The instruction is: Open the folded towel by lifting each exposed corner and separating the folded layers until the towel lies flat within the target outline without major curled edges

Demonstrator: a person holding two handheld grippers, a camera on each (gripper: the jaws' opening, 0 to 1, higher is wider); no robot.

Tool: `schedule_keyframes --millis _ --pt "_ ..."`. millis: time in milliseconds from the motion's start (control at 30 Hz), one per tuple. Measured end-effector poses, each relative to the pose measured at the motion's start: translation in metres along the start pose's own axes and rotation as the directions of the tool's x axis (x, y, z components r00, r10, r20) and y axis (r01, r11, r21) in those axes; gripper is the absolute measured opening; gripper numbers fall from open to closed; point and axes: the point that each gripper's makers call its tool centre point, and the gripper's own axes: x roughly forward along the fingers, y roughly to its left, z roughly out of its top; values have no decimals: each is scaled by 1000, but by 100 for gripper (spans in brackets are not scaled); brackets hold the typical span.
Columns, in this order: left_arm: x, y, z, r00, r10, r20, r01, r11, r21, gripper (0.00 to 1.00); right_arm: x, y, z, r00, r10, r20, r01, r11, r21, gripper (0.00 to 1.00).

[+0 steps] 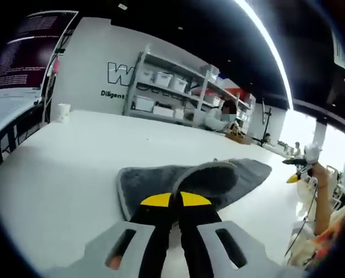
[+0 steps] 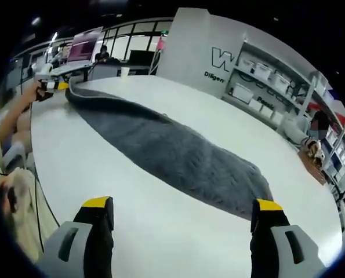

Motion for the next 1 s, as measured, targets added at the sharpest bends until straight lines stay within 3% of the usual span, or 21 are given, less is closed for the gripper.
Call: schedule_keyframes --millis 467,633,767,1000 --pt "-4 -2 -8 1000 -17 -2 17 1000 -8 3 2 3 -1 1000 5 -10 -5 1000 -11 99" --pt "-3 -10 -24 997 -53 -61 54 998 18 3 3 3 -1 1000 6 -14 -7 1000 -13 99" --pt "-3 -17 -43 988 -60 -143 76 991 106 3 5 4 -2 1000 5 -24 -5 1000 -21 99" --pt "-1 -18 -51 986 -48 -161 73 986 153 9 6 6 -2 999 11 -30 -11 1000 -27 99"
